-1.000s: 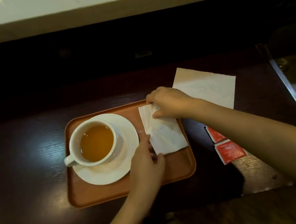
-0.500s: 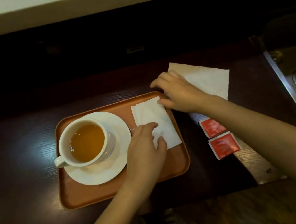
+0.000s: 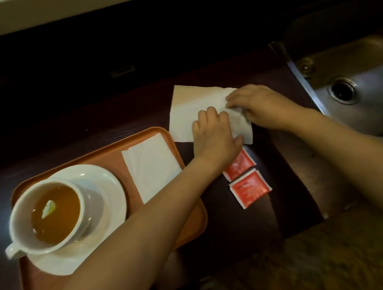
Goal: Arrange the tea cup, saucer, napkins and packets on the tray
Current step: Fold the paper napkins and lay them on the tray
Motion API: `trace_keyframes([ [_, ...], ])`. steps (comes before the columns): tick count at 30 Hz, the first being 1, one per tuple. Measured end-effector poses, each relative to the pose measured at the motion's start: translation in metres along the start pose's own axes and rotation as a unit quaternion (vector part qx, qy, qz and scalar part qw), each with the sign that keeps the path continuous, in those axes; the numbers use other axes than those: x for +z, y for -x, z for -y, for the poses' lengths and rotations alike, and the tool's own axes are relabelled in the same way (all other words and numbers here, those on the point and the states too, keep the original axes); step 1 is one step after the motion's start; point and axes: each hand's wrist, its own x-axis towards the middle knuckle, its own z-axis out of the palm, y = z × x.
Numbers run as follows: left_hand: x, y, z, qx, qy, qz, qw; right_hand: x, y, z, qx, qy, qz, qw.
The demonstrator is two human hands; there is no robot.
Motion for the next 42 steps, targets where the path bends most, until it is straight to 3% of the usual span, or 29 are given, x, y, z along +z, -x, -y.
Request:
trace_keyframes([
  [6,0.011,-0.009,-0.001,-0.010,-0.006,-0.043,0.999,0.001,0.002,-0.007,-0.014,0.005,-0.050,0.999],
  [12,-0.002,-0.015,0.011,-0.065,0.159,-0.023,0.985,-0.002,0.011,-0.012,-0.027,-0.088,-0.019,0.996],
  [15,-0.013,-0.016,0.020,-0.103,0.273,0.010,0.956,-0.002,0.010,-0.009,-0.010,-0.111,-0.052,0.992],
  [18,-0.024,-0.014,0.026,-0.166,0.379,0.048,0.909,-0.010,0.005,-0.005,0.007,-0.208,-0.098,0.973],
  [20,-0.030,-0.014,0.028,-0.207,0.430,0.035,0.878,-0.018,-0.002,-0.002,0.022,-0.276,-0.088,0.957],
  [23,-0.035,-0.014,0.031,-0.253,0.463,0.004,0.850,-0.028,-0.016,0.002,0.042,-0.272,-0.034,0.961],
  [26,-0.039,-0.007,0.030,-0.227,0.448,-0.115,0.857,-0.033,-0.031,0.007,0.044,-0.244,0.019,0.969],
  [28,-0.043,-0.001,0.028,-0.161,0.412,-0.216,0.871,-0.033,-0.039,0.011,0.042,-0.229,0.039,0.972],
  [30,-0.045,0.004,0.028,-0.081,0.321,-0.267,0.905,-0.032,-0.046,0.014,0.039,-0.210,0.053,0.976],
  [34,-0.031,0.009,0.028,0.033,0.112,-0.171,0.978,-0.028,-0.055,0.019,0.029,-0.197,0.053,0.979],
  [37,-0.018,0.012,0.028,0.031,0.068,-0.104,0.992,-0.025,-0.060,0.026,0.018,-0.200,0.045,0.979],
  [42,-0.006,0.012,0.030,0.006,-0.010,-0.065,0.998,-0.021,-0.069,0.035,0.006,-0.187,0.049,0.981],
])
